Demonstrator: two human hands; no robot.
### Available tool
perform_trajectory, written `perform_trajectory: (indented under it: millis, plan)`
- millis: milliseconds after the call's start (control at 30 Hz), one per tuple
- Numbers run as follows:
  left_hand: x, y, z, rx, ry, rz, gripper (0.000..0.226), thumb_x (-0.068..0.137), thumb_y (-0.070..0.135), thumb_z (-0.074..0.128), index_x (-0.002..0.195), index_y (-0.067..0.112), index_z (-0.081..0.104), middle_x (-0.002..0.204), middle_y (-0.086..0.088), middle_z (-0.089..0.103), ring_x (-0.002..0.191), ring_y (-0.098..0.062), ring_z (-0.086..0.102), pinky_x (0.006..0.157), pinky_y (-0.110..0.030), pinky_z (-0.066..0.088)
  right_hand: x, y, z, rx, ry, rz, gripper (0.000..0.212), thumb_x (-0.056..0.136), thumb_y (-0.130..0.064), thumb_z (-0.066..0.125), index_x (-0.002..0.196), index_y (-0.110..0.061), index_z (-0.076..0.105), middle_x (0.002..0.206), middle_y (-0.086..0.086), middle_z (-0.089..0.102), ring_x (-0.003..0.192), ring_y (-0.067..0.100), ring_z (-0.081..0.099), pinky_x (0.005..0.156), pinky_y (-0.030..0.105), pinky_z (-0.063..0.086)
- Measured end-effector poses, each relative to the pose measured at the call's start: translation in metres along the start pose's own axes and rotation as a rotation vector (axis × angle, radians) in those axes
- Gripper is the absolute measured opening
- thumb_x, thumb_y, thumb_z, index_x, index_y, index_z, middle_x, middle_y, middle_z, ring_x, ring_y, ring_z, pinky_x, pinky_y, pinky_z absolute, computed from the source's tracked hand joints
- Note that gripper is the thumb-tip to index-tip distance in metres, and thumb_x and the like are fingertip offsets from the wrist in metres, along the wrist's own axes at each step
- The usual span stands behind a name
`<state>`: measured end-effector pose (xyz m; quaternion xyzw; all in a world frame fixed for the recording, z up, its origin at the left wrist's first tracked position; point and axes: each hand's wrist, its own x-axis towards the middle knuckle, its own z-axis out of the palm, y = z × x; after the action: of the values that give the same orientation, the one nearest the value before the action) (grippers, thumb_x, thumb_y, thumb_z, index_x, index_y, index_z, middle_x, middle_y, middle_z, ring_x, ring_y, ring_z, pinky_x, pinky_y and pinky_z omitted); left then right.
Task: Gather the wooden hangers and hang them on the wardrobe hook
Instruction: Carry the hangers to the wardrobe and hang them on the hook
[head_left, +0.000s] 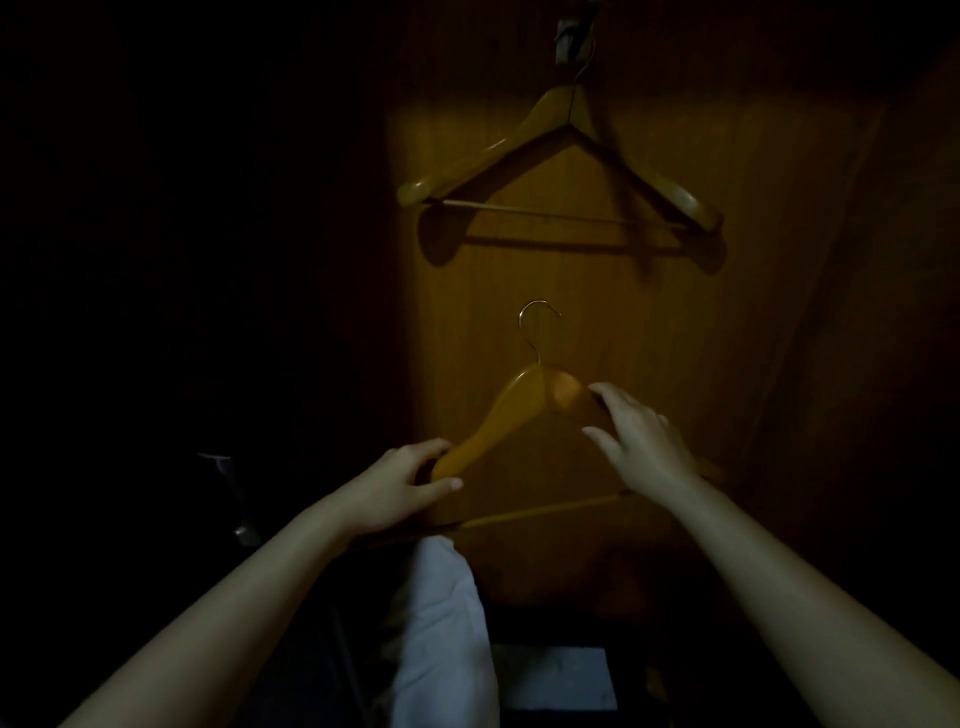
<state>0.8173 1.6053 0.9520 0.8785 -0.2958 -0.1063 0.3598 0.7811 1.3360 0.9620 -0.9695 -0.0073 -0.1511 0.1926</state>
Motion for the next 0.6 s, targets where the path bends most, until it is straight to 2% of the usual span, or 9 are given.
perform_trajectory:
  millis: [133, 333, 400, 467, 533, 567, 600]
  plan:
    - [-0.023, -0.022, -0.001, 0.021, -0.032, -0.030, 0.012, 0.094, 0.024, 0.049, 0.104, 0.022, 0.056, 0.088, -0.003, 0.064, 0.075, -0.010, 0.067, 0.073, -0.029, 0.056, -0.009, 0.000, 0.009, 0.054, -0.023, 0.094, 0.049, 0.094, -0.027, 0.051, 0.139, -0.018, 0.034, 0.141, 0.005, 0.045, 0.128, 0.028, 0.045, 0.102, 0.048, 0.040]
    - [-0.036, -0.023, 0.012, 0.141, 0.086, -0.038, 0.013, 0.095, 0.033, 0.045, 0.103, 0.025, 0.052, 0.083, -0.012, 0.064, 0.063, -0.013, 0.060, 0.062, -0.040, 0.052, -0.029, -0.007, 0.031, 0.052, -0.060, 0.249, 0.052, 0.094, -0.026, 0.050, 0.142, -0.013, 0.033, 0.139, 0.012, 0.044, 0.127, 0.031, 0.044, 0.100, 0.044, 0.039]
    - [-0.039, -0.019, 0.020, 0.225, 0.088, -0.059, 0.017, 0.095, 0.035, 0.044, 0.108, 0.026, 0.050, 0.082, -0.005, 0.061, 0.061, -0.010, 0.056, 0.058, -0.035, 0.047, -0.036, -0.016, 0.032, 0.088, -0.009, 0.281, 0.051, 0.095, -0.028, 0.048, 0.142, -0.013, 0.033, 0.136, 0.013, 0.043, 0.126, 0.032, 0.043, 0.100, 0.042, 0.039]
    - [-0.041, -0.012, 0.027, 0.316, 0.110, -0.066, 0.021, 0.096, 0.036, 0.043, 0.113, 0.024, 0.047, 0.084, -0.001, 0.060, 0.067, -0.013, 0.057, 0.061, -0.032, 0.046, -0.042, -0.030, 0.034, 0.221, 0.027, 0.317, 0.053, 0.095, -0.031, 0.047, 0.143, -0.013, 0.031, 0.127, 0.011, 0.049, 0.123, 0.031, 0.046, 0.099, 0.041, 0.039]
    - [-0.043, -0.001, 0.034, 0.381, 0.141, -0.059, 0.023, 0.096, 0.036, 0.041, 0.115, 0.023, 0.045, 0.088, -0.002, 0.060, 0.074, -0.019, 0.060, 0.067, -0.038, 0.049, -0.042, -0.042, 0.037, 0.436, 0.012, 0.379, 0.063, 0.094, -0.034, 0.049, 0.146, -0.012, 0.023, 0.108, 0.004, 0.056, 0.119, 0.030, 0.051, 0.099, 0.041, 0.042]
    - [-0.044, 0.005, 0.038, 0.397, 0.157, -0.050, 0.023, 0.097, 0.036, 0.039, 0.115, 0.022, 0.044, 0.087, -0.002, 0.060, 0.074, -0.020, 0.060, 0.068, -0.039, 0.050, -0.041, -0.047, 0.040, 0.556, 0.015, 0.419, 0.072, 0.092, -0.035, 0.053, 0.148, -0.014, 0.013, 0.111, 0.004, 0.057, 0.119, 0.030, 0.052, 0.102, 0.042, 0.042]
    - [-0.044, 0.011, 0.042, 0.407, 0.177, -0.033, 0.023, 0.098, 0.035, 0.038, 0.115, 0.021, 0.043, 0.087, -0.002, 0.060, 0.074, -0.021, 0.060, 0.067, -0.039, 0.049, -0.040, -0.052, 0.042, 0.668, 0.040, 0.463, 0.082, 0.090, -0.036, 0.056, 0.149, -0.017, 0.003, 0.123, 0.008, 0.056, 0.122, 0.032, 0.051, 0.104, 0.046, 0.042]
